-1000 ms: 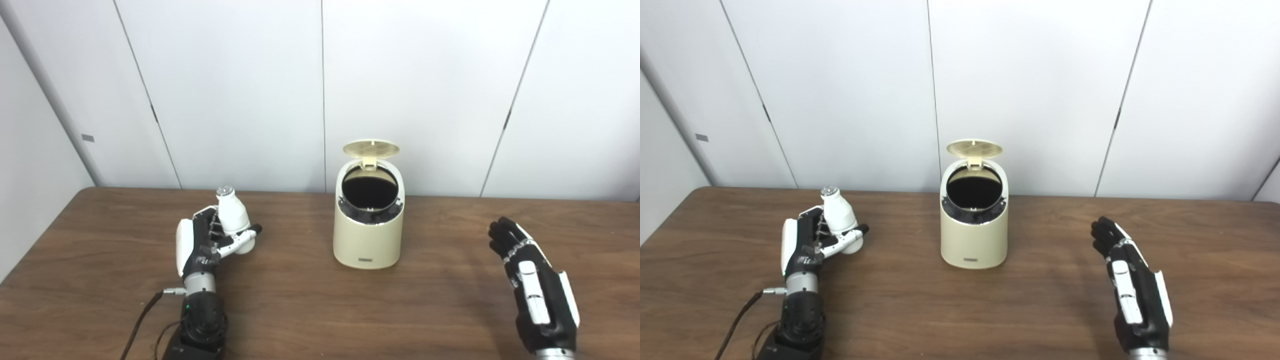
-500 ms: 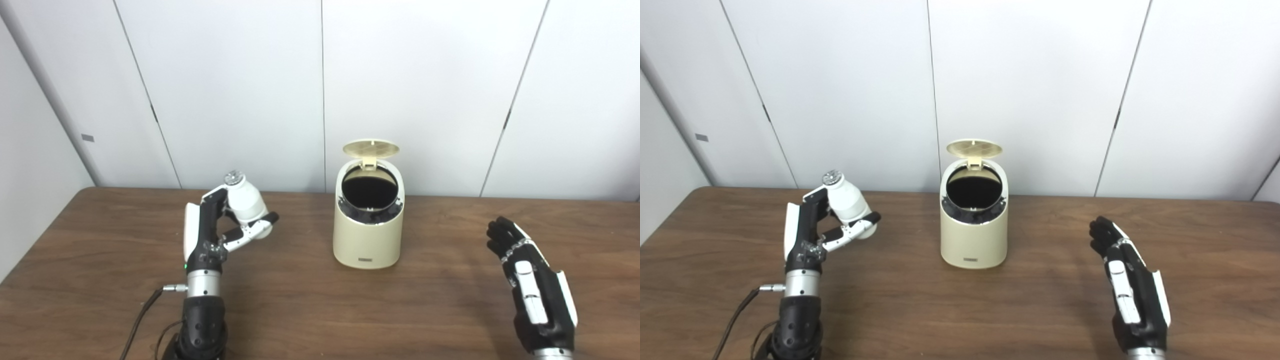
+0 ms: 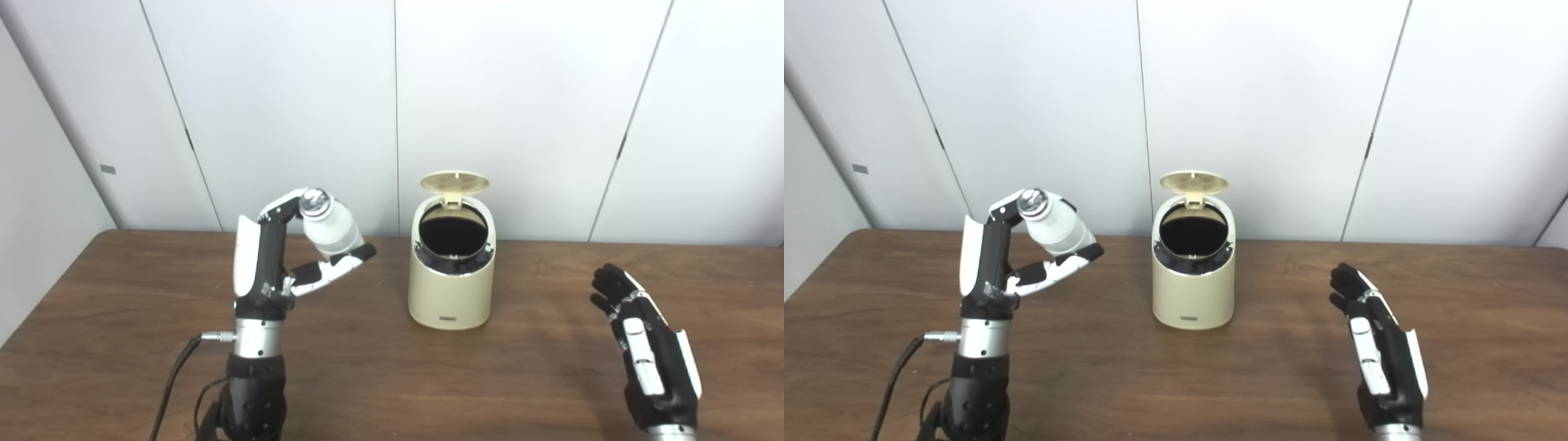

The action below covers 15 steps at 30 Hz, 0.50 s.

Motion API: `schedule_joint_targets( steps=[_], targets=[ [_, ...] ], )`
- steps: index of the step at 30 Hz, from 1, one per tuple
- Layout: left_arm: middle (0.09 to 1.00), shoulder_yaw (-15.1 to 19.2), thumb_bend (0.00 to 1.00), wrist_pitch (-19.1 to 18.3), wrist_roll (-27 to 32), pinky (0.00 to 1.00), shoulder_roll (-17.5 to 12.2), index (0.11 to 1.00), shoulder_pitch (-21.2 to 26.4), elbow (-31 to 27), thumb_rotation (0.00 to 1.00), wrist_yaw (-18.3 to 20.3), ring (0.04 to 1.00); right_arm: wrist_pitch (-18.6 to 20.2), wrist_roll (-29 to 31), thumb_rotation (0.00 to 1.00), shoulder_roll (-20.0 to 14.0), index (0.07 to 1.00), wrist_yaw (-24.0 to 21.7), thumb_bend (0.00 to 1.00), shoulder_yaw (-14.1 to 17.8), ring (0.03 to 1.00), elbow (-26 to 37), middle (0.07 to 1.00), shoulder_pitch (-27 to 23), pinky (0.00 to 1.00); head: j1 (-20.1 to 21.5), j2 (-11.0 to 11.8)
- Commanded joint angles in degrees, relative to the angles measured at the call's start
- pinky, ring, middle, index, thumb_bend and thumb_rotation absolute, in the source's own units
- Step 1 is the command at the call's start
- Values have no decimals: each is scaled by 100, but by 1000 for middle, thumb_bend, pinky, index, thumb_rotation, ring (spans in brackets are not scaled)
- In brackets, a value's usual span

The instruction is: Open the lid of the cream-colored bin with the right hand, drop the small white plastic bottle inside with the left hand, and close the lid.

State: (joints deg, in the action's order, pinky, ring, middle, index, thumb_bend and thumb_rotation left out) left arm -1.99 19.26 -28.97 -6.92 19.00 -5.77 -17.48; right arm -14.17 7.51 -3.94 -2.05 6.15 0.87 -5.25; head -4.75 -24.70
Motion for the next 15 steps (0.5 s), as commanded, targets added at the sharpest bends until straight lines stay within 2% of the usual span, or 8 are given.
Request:
schedule_joint_targets(
  steps=[1,4,9,15],
  targets=[
    [493,-51,503,417,-116,429,-32,454,299,-109,0,-73,491,-167,1,753,47,827,26,101,-6,878,186,848,-96,861,21,-6],
    [484,-218,504,743,-138,396,-139,464,415,17,0,-183,484,-209,-15,725,83,826,53,94,-3,880,168,849,-63,866,59,-4],
    [492,-654,503,765,-92,398,-381,454,608,229,0,-343,487,-277,-167,719,152,813,135,105,4,862,135,837,3,838,134,44],
    [497,-1244,502,766,84,416,-631,444,950,713,0,-591,491,-239,-211,764,229,823,205,129,-24,872,190,847,137,888,265,142]
  ],
)
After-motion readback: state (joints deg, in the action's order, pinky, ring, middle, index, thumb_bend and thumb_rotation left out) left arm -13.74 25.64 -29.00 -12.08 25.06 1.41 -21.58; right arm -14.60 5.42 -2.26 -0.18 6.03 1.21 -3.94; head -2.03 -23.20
